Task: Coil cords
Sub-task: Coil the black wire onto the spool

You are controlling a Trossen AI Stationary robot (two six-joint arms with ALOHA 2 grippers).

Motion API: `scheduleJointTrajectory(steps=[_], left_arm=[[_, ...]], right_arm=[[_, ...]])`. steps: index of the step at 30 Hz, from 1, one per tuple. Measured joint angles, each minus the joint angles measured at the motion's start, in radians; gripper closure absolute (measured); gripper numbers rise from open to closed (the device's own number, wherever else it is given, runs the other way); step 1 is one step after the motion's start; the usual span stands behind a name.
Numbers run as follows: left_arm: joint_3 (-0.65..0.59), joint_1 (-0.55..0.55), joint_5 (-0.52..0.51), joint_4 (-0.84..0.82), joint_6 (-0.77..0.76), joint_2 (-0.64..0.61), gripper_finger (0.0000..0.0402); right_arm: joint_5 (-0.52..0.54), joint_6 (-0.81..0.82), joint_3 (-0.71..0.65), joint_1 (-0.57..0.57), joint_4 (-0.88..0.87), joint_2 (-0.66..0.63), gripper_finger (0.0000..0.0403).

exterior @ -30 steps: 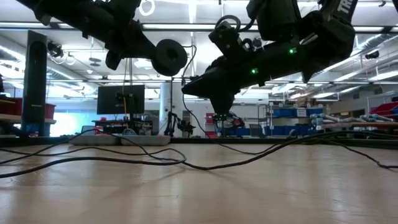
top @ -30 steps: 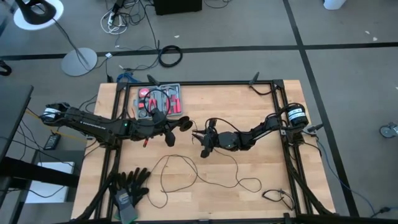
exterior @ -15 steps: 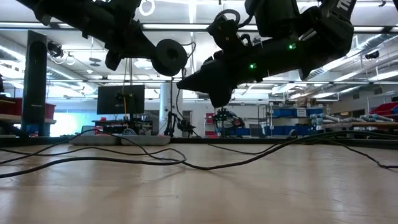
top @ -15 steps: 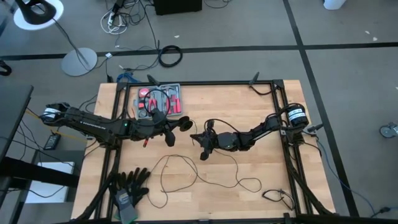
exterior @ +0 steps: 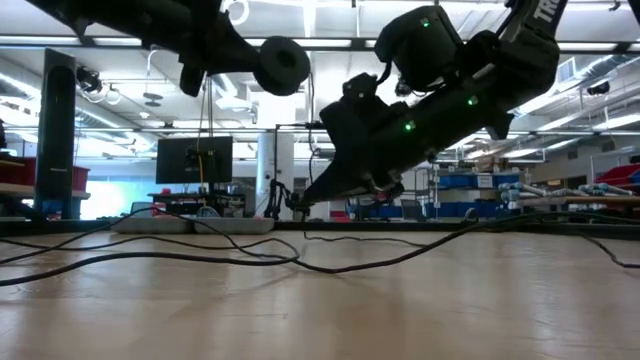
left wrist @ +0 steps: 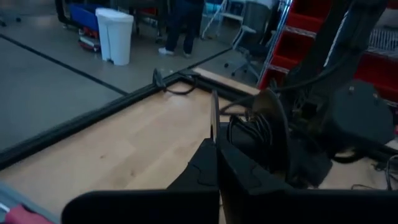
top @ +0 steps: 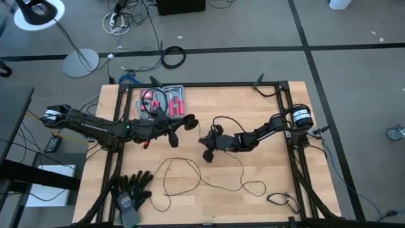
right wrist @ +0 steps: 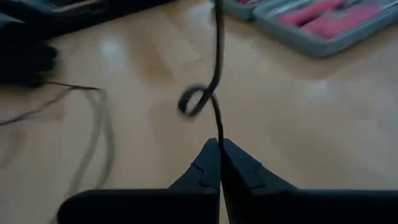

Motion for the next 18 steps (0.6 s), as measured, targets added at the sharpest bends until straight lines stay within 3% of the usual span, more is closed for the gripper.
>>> scheduleJointTrajectory(steps=[7,18], left_arm=[[0.000,0.000,-0.107,0.060,0.066,0.000,0.0401],[0.000,-0.001,-0.175,0.064,0.107,0.002,0.0401]], right_arm=[[-0.129,0.137,0.000,0.010,-0.088,-0.001,0.0402],[-0.149,0.217,0.001,0.061,-0.163,-0.003,0.0397]])
